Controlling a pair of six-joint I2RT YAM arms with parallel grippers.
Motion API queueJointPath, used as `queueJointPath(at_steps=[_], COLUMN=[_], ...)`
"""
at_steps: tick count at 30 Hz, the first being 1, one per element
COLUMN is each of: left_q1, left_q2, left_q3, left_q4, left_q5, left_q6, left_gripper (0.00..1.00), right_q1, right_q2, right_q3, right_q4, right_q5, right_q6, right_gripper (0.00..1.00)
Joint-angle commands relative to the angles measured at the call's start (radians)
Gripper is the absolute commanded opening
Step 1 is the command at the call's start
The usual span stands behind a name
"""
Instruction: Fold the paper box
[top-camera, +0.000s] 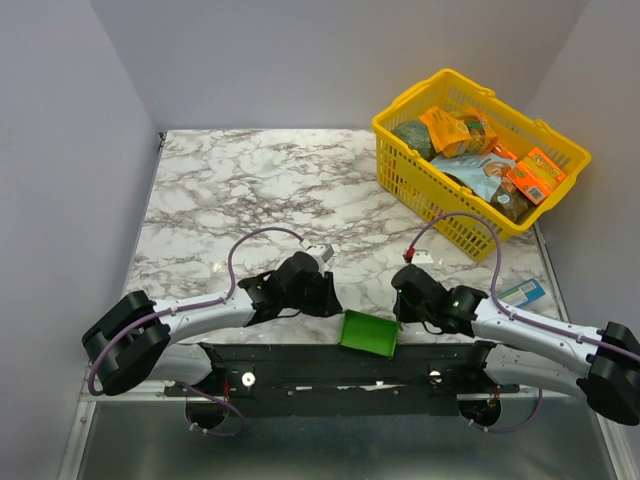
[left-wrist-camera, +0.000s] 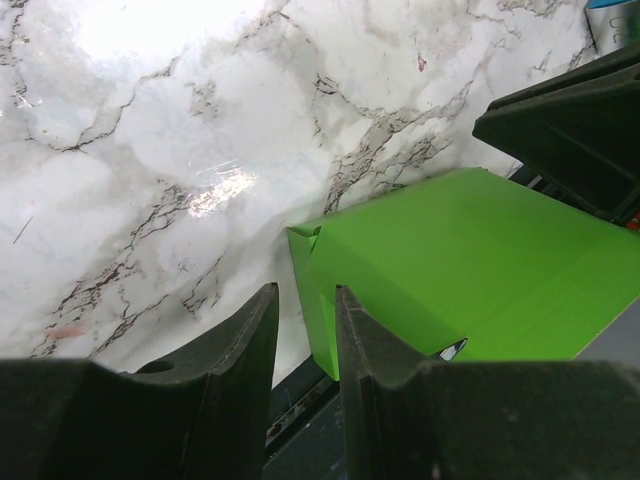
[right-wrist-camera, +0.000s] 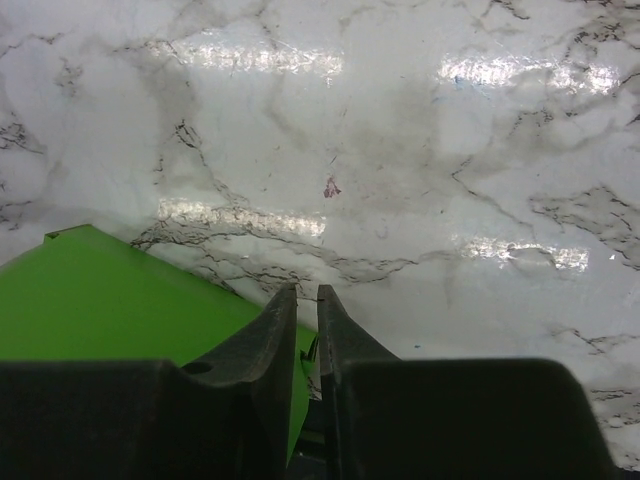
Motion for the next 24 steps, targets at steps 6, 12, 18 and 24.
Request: queueJointPath(at_steps=[6, 12, 18, 24], left_q1=[0.008, 0.008, -0.003, -0.012], left_q2=[-0.159, -0.320, -0.394, -0.408], left_q3=[-0.052, -0.105, -0.095, -0.001], left_q4=[-0.042, -0.046, -0.026, -0.130], left_q5=[-0.110, -0.121, -0.047, 0.042], left_q6=[0.109, 0.224, 0.281, 0.363], left_gripper=[0.59, 0.61, 0.65, 0.75], right_q1=[0.004, 0.004, 0.002, 0.002], right_q2=[-0.081, -0.113, -0.185, -0.296], right_q3=[0.029, 0.029, 0.059, 0.121], right_q4=[-0.056, -0.091, -0.156, -0.294], right_q5=[0.067, 0.078, 0.101, 0.133], right_q6=[0.027, 0.047, 0.066, 0.072], right_gripper=[0.32, 0.38, 0.52, 0.68])
